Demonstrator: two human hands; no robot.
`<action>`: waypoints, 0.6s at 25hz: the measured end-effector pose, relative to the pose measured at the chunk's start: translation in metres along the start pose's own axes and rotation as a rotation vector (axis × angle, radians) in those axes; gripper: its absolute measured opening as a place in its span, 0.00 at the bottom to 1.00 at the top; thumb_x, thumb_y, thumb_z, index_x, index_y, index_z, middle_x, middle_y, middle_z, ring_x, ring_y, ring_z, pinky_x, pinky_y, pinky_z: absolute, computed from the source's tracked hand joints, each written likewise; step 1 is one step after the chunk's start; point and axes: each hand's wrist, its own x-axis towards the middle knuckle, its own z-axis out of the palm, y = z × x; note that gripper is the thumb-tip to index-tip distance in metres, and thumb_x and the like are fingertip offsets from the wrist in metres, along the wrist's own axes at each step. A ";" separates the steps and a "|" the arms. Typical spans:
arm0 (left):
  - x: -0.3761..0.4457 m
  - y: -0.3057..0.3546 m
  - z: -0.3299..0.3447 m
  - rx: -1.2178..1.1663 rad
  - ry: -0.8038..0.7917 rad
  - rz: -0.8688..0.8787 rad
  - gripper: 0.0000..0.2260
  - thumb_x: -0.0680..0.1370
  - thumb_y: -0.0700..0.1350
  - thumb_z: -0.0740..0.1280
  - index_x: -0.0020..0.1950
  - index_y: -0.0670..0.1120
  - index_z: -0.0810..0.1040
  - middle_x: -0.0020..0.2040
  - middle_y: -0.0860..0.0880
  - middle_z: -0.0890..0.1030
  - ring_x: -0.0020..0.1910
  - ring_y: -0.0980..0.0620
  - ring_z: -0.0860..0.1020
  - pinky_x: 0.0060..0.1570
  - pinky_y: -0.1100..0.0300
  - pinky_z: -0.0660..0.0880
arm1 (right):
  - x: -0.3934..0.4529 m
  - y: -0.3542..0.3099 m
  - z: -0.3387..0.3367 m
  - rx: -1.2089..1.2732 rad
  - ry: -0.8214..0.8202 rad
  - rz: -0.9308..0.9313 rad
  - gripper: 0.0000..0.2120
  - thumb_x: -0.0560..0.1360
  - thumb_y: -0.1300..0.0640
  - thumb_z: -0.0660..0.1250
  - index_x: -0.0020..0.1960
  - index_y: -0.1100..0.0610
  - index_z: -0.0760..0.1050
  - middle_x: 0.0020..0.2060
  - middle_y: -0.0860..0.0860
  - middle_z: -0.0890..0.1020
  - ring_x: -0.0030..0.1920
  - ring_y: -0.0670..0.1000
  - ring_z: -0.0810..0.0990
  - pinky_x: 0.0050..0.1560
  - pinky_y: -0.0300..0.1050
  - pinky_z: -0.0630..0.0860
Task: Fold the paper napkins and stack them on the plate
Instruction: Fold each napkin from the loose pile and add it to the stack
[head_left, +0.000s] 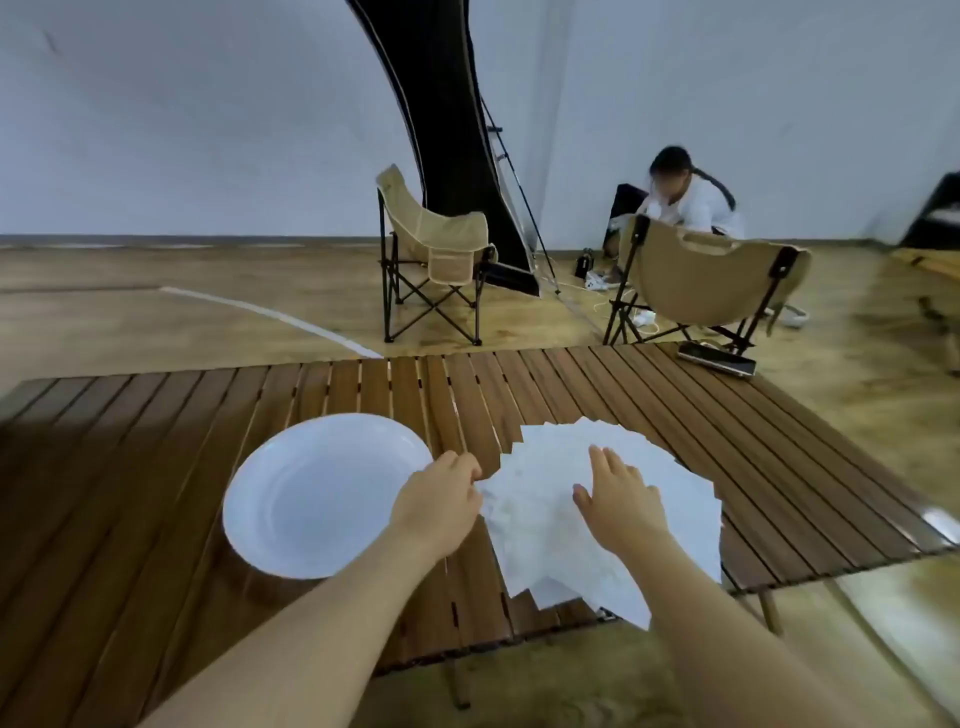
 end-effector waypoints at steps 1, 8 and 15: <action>-0.002 0.003 0.016 -0.041 -0.069 -0.017 0.11 0.80 0.47 0.56 0.61 0.52 0.72 0.58 0.54 0.74 0.51 0.53 0.76 0.50 0.58 0.75 | 0.000 -0.001 0.011 0.018 -0.061 0.012 0.27 0.80 0.45 0.54 0.76 0.53 0.53 0.75 0.51 0.60 0.70 0.55 0.65 0.64 0.57 0.69; -0.014 -0.019 0.112 -0.102 -0.145 -0.168 0.24 0.81 0.53 0.53 0.77 0.55 0.54 0.77 0.56 0.55 0.76 0.54 0.52 0.75 0.56 0.51 | 0.016 -0.006 0.074 0.107 -0.012 0.141 0.19 0.80 0.50 0.57 0.70 0.49 0.65 0.73 0.46 0.64 0.74 0.51 0.60 0.67 0.61 0.65; -0.006 -0.070 0.084 -0.080 0.003 -0.277 0.29 0.79 0.60 0.55 0.78 0.56 0.51 0.77 0.56 0.57 0.75 0.54 0.58 0.71 0.58 0.55 | 0.027 0.001 0.080 0.332 0.010 0.210 0.10 0.80 0.49 0.57 0.54 0.49 0.77 0.63 0.48 0.77 0.63 0.53 0.74 0.60 0.56 0.72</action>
